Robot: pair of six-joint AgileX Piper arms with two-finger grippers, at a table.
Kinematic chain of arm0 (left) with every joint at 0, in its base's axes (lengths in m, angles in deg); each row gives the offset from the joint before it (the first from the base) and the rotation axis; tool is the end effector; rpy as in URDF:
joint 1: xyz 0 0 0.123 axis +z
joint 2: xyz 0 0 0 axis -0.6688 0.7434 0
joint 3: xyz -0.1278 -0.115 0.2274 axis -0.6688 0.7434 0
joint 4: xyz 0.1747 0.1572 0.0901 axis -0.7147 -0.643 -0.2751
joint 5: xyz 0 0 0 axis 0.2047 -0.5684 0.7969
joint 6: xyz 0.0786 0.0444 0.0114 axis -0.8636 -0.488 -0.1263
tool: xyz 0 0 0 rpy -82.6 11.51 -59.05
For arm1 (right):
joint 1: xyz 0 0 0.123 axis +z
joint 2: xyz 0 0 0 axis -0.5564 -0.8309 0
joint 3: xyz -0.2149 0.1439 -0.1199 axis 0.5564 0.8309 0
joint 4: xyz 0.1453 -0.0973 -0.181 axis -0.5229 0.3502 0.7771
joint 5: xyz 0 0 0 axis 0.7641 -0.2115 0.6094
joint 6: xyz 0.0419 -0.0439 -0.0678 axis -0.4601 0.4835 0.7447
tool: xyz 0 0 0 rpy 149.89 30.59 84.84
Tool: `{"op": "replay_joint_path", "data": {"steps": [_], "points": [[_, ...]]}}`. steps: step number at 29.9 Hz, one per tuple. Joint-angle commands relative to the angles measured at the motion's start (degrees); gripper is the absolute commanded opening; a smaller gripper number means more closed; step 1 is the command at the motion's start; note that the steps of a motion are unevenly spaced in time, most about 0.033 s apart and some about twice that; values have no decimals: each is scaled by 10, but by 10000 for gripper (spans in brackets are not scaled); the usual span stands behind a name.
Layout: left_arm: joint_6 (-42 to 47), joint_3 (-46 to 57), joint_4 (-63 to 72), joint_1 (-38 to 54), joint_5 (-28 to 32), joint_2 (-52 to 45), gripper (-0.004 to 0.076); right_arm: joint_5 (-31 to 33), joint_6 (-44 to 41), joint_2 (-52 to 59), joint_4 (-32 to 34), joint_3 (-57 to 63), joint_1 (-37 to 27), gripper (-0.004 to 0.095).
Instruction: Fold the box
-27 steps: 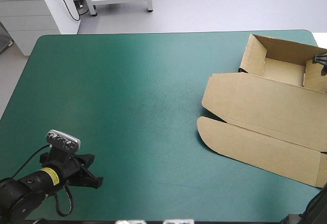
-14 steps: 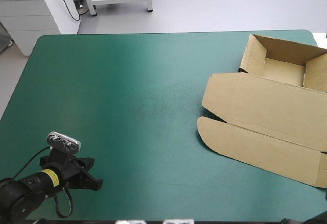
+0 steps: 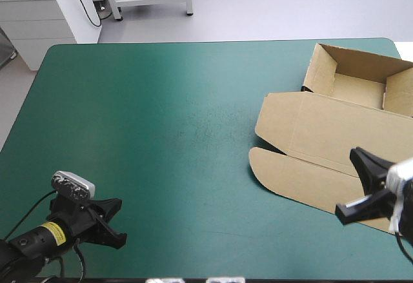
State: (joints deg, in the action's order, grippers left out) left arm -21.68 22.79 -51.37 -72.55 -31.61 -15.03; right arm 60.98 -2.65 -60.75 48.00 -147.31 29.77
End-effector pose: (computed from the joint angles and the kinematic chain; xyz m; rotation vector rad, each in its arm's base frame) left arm 0.0759 -0.0509 0.2992 0.5062 2.2142 -0.4119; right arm 0.0448 0.0302 0.4341 -0.2847 1.7705 0.2215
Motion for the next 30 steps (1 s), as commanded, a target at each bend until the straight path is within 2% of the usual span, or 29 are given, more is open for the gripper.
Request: {"op": "replay_joint_path", "data": {"steps": [1,4,7,16,20,30], "points": [[-17,-14,10,-4,44,-38,-8,-30,-63,65,65,24,32,-19],[-52,-14,12,-4,44,-77,-8,6,-106,112,142,52,35,-19],[-105,-14,18,-4,43,-121,-8,0,-131,151,202,95,35,-19],[-109,-12,2,-4,40,-234,-8,-11,-135,230,200,199,35,-19],[-109,3,-20,-4,26,-245,-8,-26,-135,248,185,239,45,-19],[-101,78,-8,-4,52,-272,-8,-81,-104,283,187,311,71,-19]]}}
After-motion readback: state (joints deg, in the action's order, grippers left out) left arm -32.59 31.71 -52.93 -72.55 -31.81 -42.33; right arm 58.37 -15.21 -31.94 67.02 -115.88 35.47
